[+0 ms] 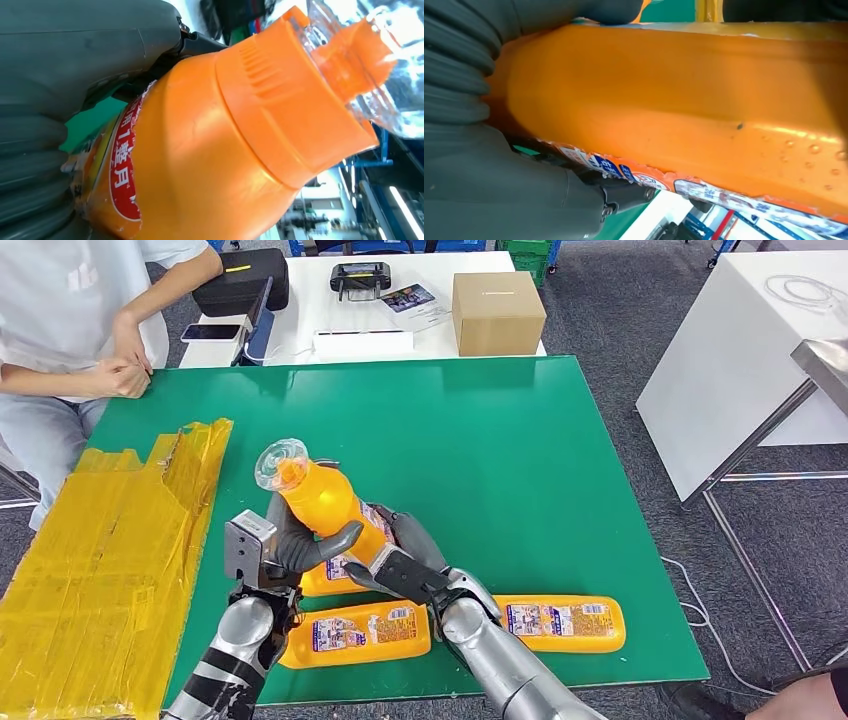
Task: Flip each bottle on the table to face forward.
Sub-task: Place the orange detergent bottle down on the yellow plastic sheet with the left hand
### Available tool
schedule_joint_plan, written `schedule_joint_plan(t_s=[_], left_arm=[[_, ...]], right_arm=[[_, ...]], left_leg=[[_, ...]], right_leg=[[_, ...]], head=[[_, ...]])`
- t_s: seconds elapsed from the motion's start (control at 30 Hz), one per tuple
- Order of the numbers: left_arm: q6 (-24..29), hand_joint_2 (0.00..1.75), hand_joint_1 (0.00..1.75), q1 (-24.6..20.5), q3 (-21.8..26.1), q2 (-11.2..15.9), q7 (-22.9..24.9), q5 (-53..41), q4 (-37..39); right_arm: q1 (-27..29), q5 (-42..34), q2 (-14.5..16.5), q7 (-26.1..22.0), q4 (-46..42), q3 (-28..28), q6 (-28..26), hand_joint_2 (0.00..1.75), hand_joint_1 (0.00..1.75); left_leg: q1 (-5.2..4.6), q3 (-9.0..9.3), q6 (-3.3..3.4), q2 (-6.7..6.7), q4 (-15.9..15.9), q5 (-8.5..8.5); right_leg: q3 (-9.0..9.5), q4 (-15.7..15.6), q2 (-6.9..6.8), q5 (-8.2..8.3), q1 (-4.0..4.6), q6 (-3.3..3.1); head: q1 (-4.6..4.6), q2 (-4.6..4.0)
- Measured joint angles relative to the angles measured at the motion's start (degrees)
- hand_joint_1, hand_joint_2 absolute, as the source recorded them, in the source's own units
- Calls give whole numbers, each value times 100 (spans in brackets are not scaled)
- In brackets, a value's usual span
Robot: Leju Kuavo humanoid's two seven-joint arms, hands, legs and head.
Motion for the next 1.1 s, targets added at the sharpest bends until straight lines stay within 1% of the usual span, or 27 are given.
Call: schedule_joint_plan(t_s=[0.1, 0.17, 0.23, 0.3, 0.43, 0.57, 0.67, 0.73, 0.83, 0.97, 1.1], left_arm=[[598, 175, 175, 8, -27, 13, -34, -714, -109], [1209, 175, 175, 1, -51, 61, 60, -1598, -204], [1833, 175, 175, -48, -20, 184, 274, -2563, -255], [2205, 175, 175, -120, 120, 365, 483, -3143, -249], [2399, 175, 175, -225, 433, 655, 642, -3666, -163], [2631, 175, 175, -311, 702, 904, 881, -4318, 6], [2789, 175, 175, -347, 873, 1101, 1052, -4823, 168], [2921, 175, 175, -343, 963, 1266, 1231, -5380, 297], [3043, 175, 175, -275, 1125, 1574, 1402, -6007, 529], [3093, 175, 175, -134, 1391, 1935, 1440, -6155, 808], [3151, 175, 175, -23, 1627, 2172, 1499, -6340, 1094]], right_arm=[[25, -43, -3, -15, -151, 1, -55, 175, 0], [85, -92, -14, -15, -415, 2, -80, 175, 0], [197, -178, -49, -12, -810, 0, -91, 175, 0], [341, -279, -108, -4, -1259, -7, -94, 175, 0], [571, -412, -234, 17, -2072, -16, -87, 175, 0], [750, -498, -347, -37, -2663, -20, -108, 175, 0], [859, -538, -432, -66, -3020, -22, -137, 175, 0], [920, -570, -492, -84, -3205, -31, -173, 175, 0], [1022, -640, -599, -116, -3448, -85, -232, 175, 0], [1143, -699, -728, -157, -3664, -193, -280, 175, 0], [1197, -749, -801, -189, -3769, -259, -301, 175, 0]], left_leg=[[0, 0, 0, 0, 0, 0], [0, 0, 0, 0, 0, 0], [0, 3, 0, 5, 0, -1], [3, 5, -1, 9, 0, 0], [11, 4, -5, 1, -1, 3], [8, 4, -5, 6, -1, 3], [6, 4, -5, 5, -1, 3], [6, 3, -5, 5, -1, 3], [6, 3, -6, 12, -2, 2], [9, 2, -6, 21, -2, 1], [10, 1, -7, 22, -4, 1]], right_leg=[[0, 0, 0, 0, 0, 0], [0, 0, 0, 0, 0, 0], [-1, 0, 4, 0, 0, 0], [-3, 0, 8, 1, 1, -1], [-2, 1, 2, -1, 6, -3], [-2, 2, 5, -1, 5, -3], [-2, 1, 5, -1, 3, -3], [-1, 1, 5, -1, 4, -3], [-3, 2, 11, -1, 4, -3], [-8, 2, 17, -1, 5, -3], [-8, 2, 18, -1, 7, -4]], head=[[0, 0], [2, 0], [2, 0], [-1, 0], [1, 0], [2, 0], [2, 0], [2, 0], [1, 0], [2, 0], [2, 0]])
